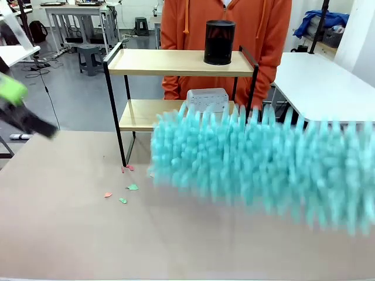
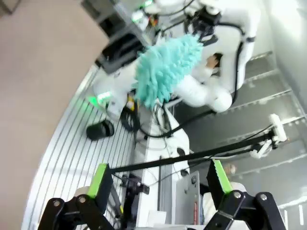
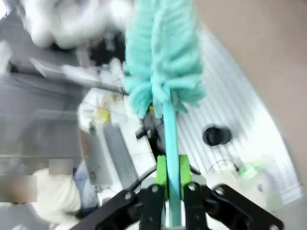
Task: Clean the shelf.
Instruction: Hand the Duster back to the human.
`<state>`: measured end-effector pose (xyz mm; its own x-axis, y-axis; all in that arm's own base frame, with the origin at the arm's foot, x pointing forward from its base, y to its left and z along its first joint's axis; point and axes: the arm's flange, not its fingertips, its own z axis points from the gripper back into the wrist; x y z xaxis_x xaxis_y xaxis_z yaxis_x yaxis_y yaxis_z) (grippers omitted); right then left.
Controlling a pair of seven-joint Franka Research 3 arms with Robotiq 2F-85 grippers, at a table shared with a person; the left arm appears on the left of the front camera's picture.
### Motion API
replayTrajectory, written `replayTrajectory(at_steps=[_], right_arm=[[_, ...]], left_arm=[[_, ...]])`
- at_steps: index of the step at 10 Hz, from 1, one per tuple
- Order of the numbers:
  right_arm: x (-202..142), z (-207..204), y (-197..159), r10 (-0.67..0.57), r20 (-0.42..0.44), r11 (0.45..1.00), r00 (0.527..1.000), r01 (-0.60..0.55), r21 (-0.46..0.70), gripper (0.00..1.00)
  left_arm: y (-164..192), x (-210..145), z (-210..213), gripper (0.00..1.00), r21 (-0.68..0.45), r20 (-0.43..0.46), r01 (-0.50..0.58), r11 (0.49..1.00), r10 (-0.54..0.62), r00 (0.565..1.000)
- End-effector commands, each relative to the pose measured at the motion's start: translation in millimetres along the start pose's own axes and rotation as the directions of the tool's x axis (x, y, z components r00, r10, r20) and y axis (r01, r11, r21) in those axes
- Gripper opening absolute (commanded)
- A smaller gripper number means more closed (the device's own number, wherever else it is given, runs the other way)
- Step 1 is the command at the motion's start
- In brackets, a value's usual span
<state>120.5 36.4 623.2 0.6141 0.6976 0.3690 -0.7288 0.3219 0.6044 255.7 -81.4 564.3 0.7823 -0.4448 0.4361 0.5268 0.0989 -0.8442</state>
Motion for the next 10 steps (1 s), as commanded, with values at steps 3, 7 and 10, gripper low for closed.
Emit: replayTrajectory(at_steps=[3,7,10], right_arm=[[2.5,-1.1,-4.1,0.0,-0.012,1.0,1.0,0.0,0.001,0.12],[89.0,-21.0,-22.5,0.168,-0.231,0.982,0.958,-0.142,0.124,0.12],[123.1,-36.7,-32.2,0.188,-0.255,0.974,0.948,-0.147,0.171,0.12]], left_arm=[[3.5,-0.4,-3.1,1.0,0.002,-0.005,-0.004,1.0,0.004,1.0],[40.0,37.8,-65.9,1.0,-0.179,-0.087,0.033,0.983,-0.049,0.995],[58.4,36.0,-100.6,1.0,-0.187,-0.17,-0.001,0.982,-0.032,0.985]])
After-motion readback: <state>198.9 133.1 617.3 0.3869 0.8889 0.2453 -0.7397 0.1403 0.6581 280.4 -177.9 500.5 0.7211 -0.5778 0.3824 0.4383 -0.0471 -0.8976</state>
